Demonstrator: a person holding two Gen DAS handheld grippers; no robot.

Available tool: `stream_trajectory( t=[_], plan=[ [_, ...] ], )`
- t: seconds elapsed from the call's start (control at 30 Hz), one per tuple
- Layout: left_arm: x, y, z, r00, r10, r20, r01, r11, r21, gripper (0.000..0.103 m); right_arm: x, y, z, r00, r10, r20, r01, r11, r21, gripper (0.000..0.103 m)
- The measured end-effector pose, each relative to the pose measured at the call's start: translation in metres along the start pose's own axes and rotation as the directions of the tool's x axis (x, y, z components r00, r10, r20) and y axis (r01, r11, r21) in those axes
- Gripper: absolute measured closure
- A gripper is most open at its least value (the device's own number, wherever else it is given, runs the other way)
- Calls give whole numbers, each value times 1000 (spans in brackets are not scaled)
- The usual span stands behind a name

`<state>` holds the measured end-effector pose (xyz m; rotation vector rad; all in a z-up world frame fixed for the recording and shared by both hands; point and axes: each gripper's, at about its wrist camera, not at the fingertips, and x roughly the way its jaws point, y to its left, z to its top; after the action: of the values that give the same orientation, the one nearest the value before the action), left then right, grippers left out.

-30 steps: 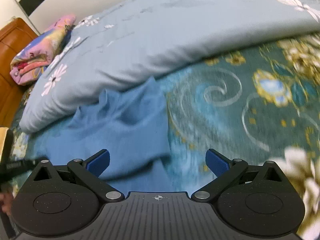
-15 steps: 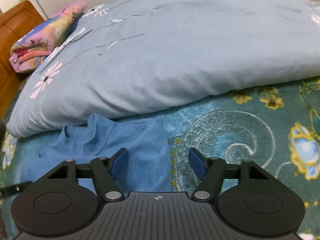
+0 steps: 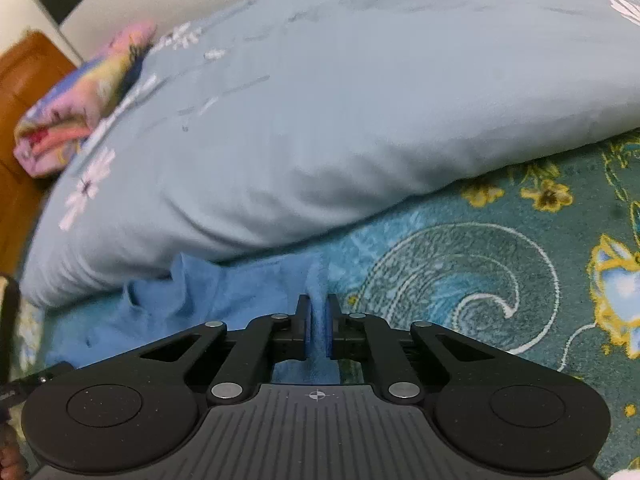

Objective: Fold clothes

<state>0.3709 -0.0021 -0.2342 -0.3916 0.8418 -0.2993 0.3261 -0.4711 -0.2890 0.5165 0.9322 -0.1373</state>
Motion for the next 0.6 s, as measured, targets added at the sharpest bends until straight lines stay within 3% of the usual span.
stream_trajectory(
  t=[0.1, 0.33, 0.6],
  plan=[
    [8, 11, 2, 999, 41, -9, -41, 999, -12, 103, 3, -8, 2, 1000, -12, 5, 12, 1000, 20, 99],
    [34, 28, -20, 989, 91, -116, -91, 996, 2, 103, 27, -19, -5, 999, -41, -29, 43, 996, 74, 99],
    [38, 29, -19, 985, 96, -141, -97, 995, 3, 99, 30, -14, -5, 997, -66, -44, 68, 996, 53, 99]
  ],
)
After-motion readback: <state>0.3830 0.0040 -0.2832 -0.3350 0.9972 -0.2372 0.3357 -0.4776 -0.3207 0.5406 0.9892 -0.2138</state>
